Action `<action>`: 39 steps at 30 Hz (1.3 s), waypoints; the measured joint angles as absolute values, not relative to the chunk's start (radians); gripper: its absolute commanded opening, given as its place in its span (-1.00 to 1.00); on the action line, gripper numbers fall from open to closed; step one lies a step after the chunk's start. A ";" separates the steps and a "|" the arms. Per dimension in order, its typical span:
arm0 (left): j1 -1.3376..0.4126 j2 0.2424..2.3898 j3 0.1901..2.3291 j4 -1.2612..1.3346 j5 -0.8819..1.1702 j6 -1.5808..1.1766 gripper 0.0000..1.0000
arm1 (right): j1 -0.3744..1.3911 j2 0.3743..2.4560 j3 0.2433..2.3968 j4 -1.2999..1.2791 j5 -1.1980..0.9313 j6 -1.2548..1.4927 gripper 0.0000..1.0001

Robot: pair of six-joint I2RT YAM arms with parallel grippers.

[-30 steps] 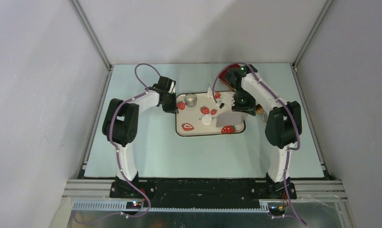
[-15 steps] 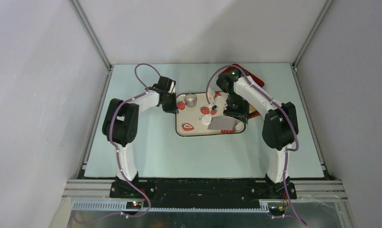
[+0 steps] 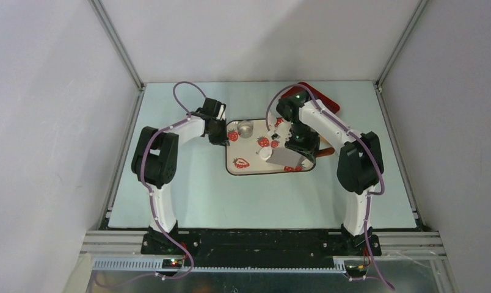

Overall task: Roll out the dumpling wrappers from the dough
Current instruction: Scoop the dumpling wrapper from the work surface.

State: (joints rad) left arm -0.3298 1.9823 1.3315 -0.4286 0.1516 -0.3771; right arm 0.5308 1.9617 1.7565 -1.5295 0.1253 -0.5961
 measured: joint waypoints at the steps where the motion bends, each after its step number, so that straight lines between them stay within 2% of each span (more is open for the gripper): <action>1: -0.330 1.982 1.332 -0.429 0.152 -0.377 -1.00 | 0.533 1.957 1.757 -1.524 0.125 -0.592 -1.00; 11: -0.330 1.982 1.332 -0.429 0.152 -0.377 -1.00 | 0.547 1.937 1.897 -1.489 0.115 -0.568 -1.00; 22: -0.330 1.982 1.332 -0.429 0.151 -0.377 -1.00 | 0.543 1.897 1.901 -1.470 0.115 -0.579 -1.00; 31: -0.330 1.982 1.332 -0.429 0.151 -0.377 -1.00 | 0.484 1.742 1.666 -1.457 0.168 -0.713 -1.00; 39: -0.330 1.982 1.332 -0.429 0.150 -0.377 -1.00 | 0.474 1.717 1.524 -1.394 0.177 -0.801 -1.00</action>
State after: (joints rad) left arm -0.3302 1.9823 1.3315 -0.4286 0.1501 -0.3771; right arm 0.4744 1.7168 1.5242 -1.3941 0.1772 -0.8013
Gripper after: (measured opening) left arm 0.148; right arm 0.315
